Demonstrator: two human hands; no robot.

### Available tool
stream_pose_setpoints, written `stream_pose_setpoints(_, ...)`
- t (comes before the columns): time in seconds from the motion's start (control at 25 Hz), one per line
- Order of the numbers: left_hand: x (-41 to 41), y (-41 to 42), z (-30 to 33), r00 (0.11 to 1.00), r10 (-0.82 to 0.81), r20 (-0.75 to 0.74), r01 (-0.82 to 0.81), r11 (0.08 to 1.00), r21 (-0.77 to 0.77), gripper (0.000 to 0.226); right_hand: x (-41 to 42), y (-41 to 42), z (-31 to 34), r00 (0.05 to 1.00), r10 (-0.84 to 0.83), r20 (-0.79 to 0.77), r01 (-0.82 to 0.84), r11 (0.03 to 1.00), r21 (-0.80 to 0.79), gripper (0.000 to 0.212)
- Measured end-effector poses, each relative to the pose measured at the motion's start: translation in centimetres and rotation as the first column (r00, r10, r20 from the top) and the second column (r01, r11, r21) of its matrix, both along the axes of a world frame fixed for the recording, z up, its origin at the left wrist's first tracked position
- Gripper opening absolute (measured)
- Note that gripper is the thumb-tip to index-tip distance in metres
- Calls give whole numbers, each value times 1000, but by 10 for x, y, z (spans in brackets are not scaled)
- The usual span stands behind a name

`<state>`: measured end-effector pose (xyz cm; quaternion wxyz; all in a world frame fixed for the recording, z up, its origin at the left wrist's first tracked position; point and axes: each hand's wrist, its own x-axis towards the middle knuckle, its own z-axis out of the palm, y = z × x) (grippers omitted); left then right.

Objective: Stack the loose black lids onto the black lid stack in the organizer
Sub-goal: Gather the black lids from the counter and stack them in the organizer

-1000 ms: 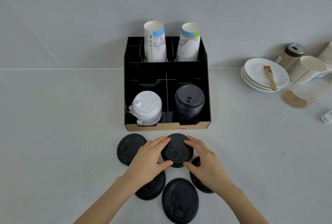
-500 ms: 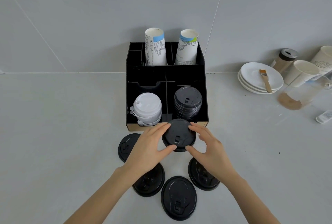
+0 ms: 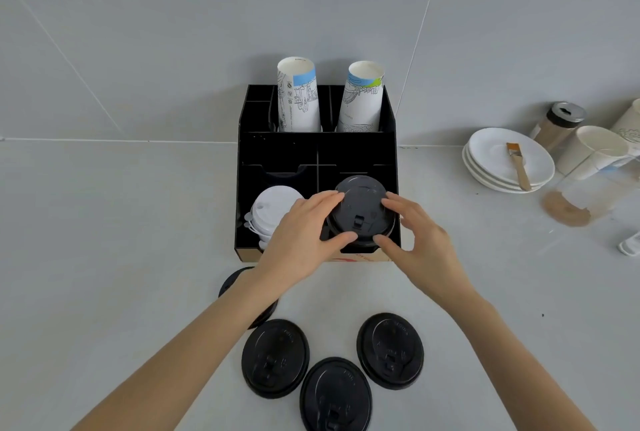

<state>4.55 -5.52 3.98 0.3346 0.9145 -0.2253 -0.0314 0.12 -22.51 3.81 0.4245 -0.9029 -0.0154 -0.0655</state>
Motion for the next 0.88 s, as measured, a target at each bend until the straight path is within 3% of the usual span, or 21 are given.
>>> stream_pose_setpoints(0.32, 32, -16, -10, 999, 48, -26, -46, 997, 66, 59, 41, -10, -4, 997, 32, -74, -46, 979, -200, 45)
stream_pose_setpoints(0.88, 44, -24, -25, 998, 51, -46, -48, 996, 70, 58, 51, -7, -11, 988, -14, -154, -21, 975, -221, 48)
